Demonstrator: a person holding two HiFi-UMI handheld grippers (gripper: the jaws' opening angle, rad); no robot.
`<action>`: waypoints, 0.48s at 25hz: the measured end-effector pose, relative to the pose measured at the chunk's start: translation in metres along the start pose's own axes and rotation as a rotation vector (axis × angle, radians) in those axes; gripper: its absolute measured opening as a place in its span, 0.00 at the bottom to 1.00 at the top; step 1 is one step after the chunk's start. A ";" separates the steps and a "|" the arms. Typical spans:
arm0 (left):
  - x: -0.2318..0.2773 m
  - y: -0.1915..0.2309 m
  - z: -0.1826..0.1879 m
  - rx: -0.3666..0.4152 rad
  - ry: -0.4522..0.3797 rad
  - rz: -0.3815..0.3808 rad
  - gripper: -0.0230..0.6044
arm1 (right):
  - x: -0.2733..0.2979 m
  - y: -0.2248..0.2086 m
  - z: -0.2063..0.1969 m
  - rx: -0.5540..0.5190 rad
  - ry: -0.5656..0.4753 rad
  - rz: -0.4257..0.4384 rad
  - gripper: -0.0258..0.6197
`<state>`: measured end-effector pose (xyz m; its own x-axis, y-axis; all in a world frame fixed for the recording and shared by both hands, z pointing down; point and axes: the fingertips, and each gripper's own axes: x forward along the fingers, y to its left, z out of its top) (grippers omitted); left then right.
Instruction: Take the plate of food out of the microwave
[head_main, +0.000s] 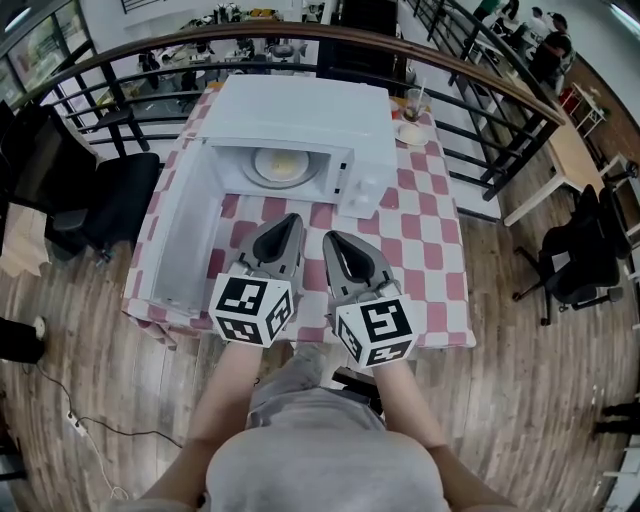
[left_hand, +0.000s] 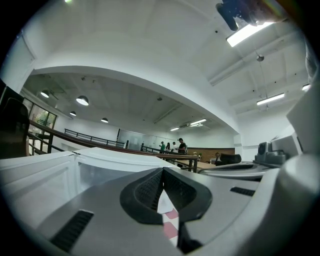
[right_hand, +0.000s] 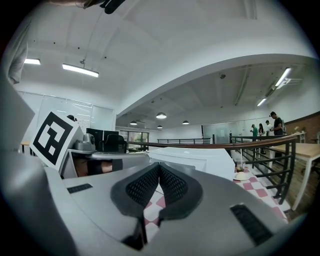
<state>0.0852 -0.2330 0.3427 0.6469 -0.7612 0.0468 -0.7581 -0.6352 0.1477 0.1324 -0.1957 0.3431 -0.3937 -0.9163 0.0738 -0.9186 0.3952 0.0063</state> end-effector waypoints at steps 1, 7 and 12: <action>0.005 0.003 -0.001 0.000 0.006 0.004 0.04 | 0.005 -0.003 -0.001 -0.001 0.003 0.003 0.08; 0.031 0.028 -0.012 -0.008 0.026 0.037 0.04 | 0.036 -0.018 -0.010 -0.004 0.021 0.027 0.08; 0.049 0.042 -0.016 -0.008 0.029 0.037 0.04 | 0.061 -0.029 -0.017 0.008 0.037 0.047 0.08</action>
<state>0.0867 -0.2950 0.3668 0.6208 -0.7797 0.0812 -0.7808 -0.6058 0.1528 0.1359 -0.2619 0.3643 -0.4346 -0.8939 0.1103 -0.8996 0.4367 -0.0057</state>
